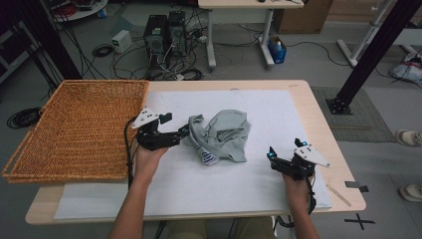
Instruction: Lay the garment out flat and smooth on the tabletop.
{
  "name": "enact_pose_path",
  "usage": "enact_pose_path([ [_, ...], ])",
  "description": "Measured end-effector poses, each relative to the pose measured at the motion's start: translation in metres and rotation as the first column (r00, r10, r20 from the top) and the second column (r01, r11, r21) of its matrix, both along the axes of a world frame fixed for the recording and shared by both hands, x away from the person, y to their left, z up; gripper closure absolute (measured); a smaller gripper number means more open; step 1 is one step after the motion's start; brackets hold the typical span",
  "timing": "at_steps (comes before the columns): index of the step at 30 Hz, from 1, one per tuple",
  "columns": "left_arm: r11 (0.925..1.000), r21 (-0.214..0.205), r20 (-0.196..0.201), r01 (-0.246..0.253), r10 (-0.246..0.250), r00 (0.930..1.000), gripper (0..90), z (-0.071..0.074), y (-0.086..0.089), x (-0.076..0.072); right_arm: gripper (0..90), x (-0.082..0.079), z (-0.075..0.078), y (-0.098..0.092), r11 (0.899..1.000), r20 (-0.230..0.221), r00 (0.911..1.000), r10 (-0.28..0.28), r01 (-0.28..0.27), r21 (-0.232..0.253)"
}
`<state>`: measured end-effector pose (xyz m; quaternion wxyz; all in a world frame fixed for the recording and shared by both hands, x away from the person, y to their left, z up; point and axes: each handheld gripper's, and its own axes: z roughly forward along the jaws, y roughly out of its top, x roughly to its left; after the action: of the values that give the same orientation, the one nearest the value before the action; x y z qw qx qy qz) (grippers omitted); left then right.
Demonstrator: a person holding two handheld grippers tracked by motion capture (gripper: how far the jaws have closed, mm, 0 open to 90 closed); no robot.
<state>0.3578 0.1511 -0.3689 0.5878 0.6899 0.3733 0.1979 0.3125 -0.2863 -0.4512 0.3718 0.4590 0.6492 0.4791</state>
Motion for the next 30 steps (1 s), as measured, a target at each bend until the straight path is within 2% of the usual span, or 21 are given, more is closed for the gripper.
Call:
enact_pose_path([
  [4, 0.9999, 0.006, -0.003, -0.010, 0.010, 0.9999, 16.7, -0.003, 0.000, 0.004, 6.7, 0.001, 0.002, 0.008, 0.997, -0.049, 0.9955, 0.081, -0.081, -0.013],
  [6, 0.9999, 0.004, -0.006, -0.017, 0.017, 0.9998, 16.7, -0.004, 0.000, 0.007, 26.6, 0.000, 0.008, 0.038, 0.959, -0.108, 0.9532, 0.283, -0.284, -0.001],
  [8, 0.9995, 0.013, -0.013, -0.028, 0.029, 0.9995, 16.7, -0.009, -0.002, 0.012, 38.5, -0.001, 0.013, 0.070, 0.903, -0.137, 0.8992, 0.416, -0.426, -0.057],
  [9, 0.9995, 0.017, -0.018, -0.028, 0.028, 0.9994, 16.7, -0.011, -0.004, 0.014, 41.3, 0.000, 0.015, 0.086, 0.878, -0.163, 0.8772, 0.452, -0.470, -0.093],
  [11, 0.9996, 0.018, -0.026, -0.022, 0.023, 0.9994, 16.7, -0.014, -0.006, 0.017, 44.9, 0.007, 0.015, 0.115, 0.846, -0.208, 0.8490, 0.486, -0.517, -0.134],
  [12, 0.9995, 0.024, -0.027, -0.020, 0.021, 0.9994, 16.7, -0.015, -0.008, 0.018, 48.1, 0.011, 0.015, 0.127, 0.839, -0.223, 0.8506, 0.476, -0.515, -0.174],
  [13, 0.9994, 0.029, -0.027, -0.019, 0.019, 0.9995, 16.7, -0.015, -0.008, 0.018, 53.4, 0.015, 0.014, 0.137, 0.837, -0.224, 0.8621, 0.454, -0.499, -0.223],
  [14, 0.9994, 0.029, -0.027, -0.019, 0.019, 0.9995, 16.7, -0.015, -0.008, 0.018, 53.4, 0.015, 0.014, 0.137, 0.837, -0.224, 0.8621, 0.454, -0.499, -0.223],
  [15, 0.9995, 0.026, -0.030, -0.017, 0.018, 0.9994, 16.7, -0.017, -0.010, 0.020, 76.3, 0.024, 0.008, 0.147, 0.819, -0.263, 0.8585, 0.440, -0.504, -0.274],
  [16, 0.9994, 0.029, -0.027, -0.019, 0.020, 0.9994, 16.7, -0.017, -0.010, 0.020, 86.4, 0.025, 0.007, 0.148, 0.814, -0.293, 0.8473, 0.443, -0.517, -0.264],
  [18, 0.9992, 0.035, -0.028, -0.018, 0.019, 0.9994, 16.7, -0.018, -0.010, 0.021, 88.4, 0.016, 0.014, 0.139, 0.839, -0.288, 0.8445, 0.452, -0.512, -0.185],
  [19, 0.9990, 0.039, -0.029, -0.021, 0.022, 0.9993, 16.7, -0.019, -0.010, 0.022, 88.6, 0.008, 0.022, 0.131, 0.839, -0.249, 0.8349, 0.491, -0.530, -0.124],
  [20, 0.9990, 0.039, -0.029, -0.021, 0.022, 0.9993, 16.7, -0.019, -0.010, 0.022, 88.6, 0.008, 0.022, 0.131, 0.839, -0.249, 0.8349, 0.491, -0.530, -0.124],
  [21, 0.9988, 0.041, -0.039, -0.025, 0.027, 0.9989, 16.7, -0.022, -0.010, 0.023, 88.6, -0.014, 0.038, 0.111, 0.823, -0.167, 0.8172, 0.552, -0.566, -0.049],
  [22, 0.9988, 0.041, -0.043, -0.027, 0.029, 0.9986, 16.7, -0.024, -0.011, 0.024, 88.6, -0.025, 0.046, 0.100, 0.822, -0.130, 0.8167, 0.562, -0.569, -0.024],
  [23, 0.9988, 0.043, -0.049, -0.025, 0.027, 0.9984, 16.7, -0.025, -0.013, 0.025, 88.6, -0.035, 0.052, 0.088, 0.828, -0.097, 0.8245, 0.557, -0.561, -0.012],
  [24, 0.9988, 0.044, -0.053, -0.023, 0.026, 0.9982, 16.7, -0.027, -0.014, 0.026, 88.6, -0.044, 0.057, 0.073, 0.843, -0.058, 0.8414, 0.537, -0.538, 0.005],
  [26, 0.9988, 0.047, -0.063, -0.008, 0.011, 0.9979, 16.8, -0.031, -0.020, 0.027, 88.6, -0.056, 0.062, 0.045, 0.896, -0.036, 0.8955, 0.444, -0.443, 0.031],
  [27, 0.9988, 0.049, -0.071, -0.002, 0.005, 0.9975, 16.8, -0.033, -0.023, 0.028, 88.5, -0.060, 0.061, 0.026, 0.939, -0.054, 0.9375, 0.344, -0.343, 0.018],
  [28, 0.9989, 0.046, -0.084, 0.012, -0.008, 0.9964, 16.8, -0.036, -0.028, 0.030, 88.5, -0.059, 0.056, 0.014, 0.964, -0.090, 0.9602, 0.265, -0.267, -0.018],
  [30, 0.9973, 0.057, -0.115, 0.047, -0.040, 0.9926, 17.1, -0.044, -0.038, 0.033, 88.4, -0.053, 0.042, -0.004, 0.983, -0.167, 0.9736, 0.155, -0.169, -0.070],
])
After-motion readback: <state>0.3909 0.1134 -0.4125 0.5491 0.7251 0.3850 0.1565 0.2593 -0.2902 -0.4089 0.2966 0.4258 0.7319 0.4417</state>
